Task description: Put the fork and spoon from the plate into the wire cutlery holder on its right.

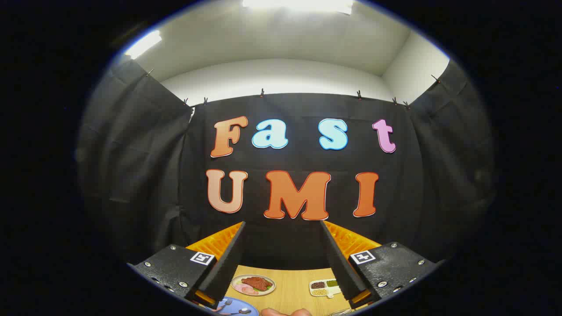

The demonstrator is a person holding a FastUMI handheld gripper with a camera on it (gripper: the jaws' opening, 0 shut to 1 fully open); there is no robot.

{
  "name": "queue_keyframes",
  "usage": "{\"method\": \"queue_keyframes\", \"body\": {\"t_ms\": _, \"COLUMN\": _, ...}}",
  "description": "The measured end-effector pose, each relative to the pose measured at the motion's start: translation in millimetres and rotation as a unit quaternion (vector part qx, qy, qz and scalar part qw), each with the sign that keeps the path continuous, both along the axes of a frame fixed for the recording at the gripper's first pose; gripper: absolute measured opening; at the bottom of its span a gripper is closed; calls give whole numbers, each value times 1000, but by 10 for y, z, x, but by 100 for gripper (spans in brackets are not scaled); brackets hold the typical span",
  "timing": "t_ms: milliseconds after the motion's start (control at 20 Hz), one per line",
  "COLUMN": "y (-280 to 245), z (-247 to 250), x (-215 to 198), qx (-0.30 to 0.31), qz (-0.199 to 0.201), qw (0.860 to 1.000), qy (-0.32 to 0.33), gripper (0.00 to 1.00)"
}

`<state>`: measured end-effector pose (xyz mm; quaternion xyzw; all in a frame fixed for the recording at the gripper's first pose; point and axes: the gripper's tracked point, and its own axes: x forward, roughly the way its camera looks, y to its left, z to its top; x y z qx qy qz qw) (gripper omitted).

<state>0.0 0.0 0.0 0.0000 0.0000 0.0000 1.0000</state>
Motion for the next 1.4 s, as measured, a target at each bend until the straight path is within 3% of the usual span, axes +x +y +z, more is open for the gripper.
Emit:
{"method": "queue_keyframes", "body": {"t_ms": 400, "y": 106, "z": -43, "x": 17, "qx": 5, "qz": 17, "qw": 1000, "qy": 9, "gripper": 97}}
{"method": "queue_keyframes", "body": {"t_ms": 1400, "y": 142, "z": -120, "x": -49, "qx": -15, "qz": 15, "qw": 1000, "qy": 22, "gripper": 97}}
